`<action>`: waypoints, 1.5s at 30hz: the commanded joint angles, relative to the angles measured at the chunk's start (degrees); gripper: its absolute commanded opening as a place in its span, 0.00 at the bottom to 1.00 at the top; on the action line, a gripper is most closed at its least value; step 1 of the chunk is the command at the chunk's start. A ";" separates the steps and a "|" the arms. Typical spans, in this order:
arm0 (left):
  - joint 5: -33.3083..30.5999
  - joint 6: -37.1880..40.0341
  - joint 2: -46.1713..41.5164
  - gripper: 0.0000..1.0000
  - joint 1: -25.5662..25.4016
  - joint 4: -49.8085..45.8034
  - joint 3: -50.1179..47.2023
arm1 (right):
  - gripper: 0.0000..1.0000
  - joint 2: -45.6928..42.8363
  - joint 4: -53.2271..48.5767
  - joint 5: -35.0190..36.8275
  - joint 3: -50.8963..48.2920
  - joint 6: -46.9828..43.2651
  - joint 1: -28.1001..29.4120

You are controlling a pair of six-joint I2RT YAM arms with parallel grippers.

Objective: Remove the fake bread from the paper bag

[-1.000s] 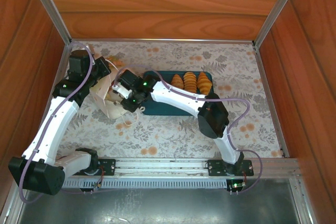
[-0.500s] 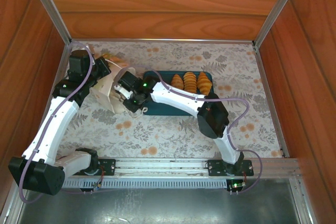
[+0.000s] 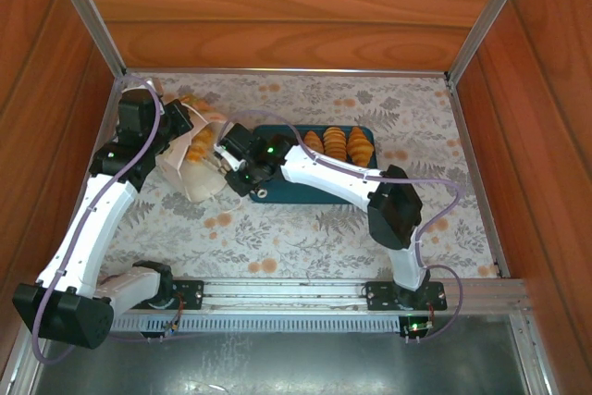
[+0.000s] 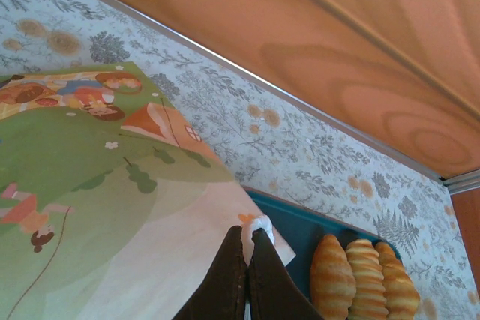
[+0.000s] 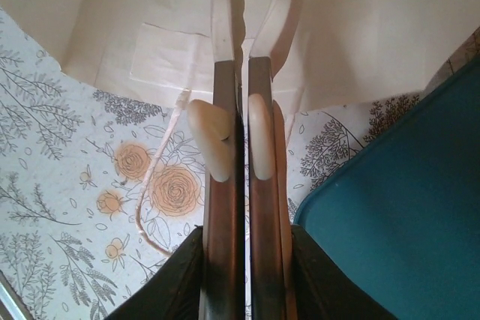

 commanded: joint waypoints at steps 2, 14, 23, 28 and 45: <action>0.11 -0.31 -0.25 0.00 -0.18 -0.03 0.75 | 0.34 -2.29 1.98 0.93 -0.24 1.75 -0.42; 1.55 -1.46 0.23 0.00 -0.27 0.74 1.11 | 0.52 5.78 -2.70 -1.73 9.95 12.68 -0.53; 1.72 -1.30 0.14 0.00 -0.31 1.76 0.21 | 0.55 12.96 -3.28 -4.67 18.59 22.62 -0.41; 1.94 -1.37 -0.25 0.00 -0.31 2.28 -0.60 | 0.56 16.05 -4.16 -4.67 21.98 24.82 -0.49; 0.40 -0.76 -1.07 0.00 -0.21 2.66 -1.77 | 0.35 7.27 -2.54 -6.07 13.12 12.27 -0.31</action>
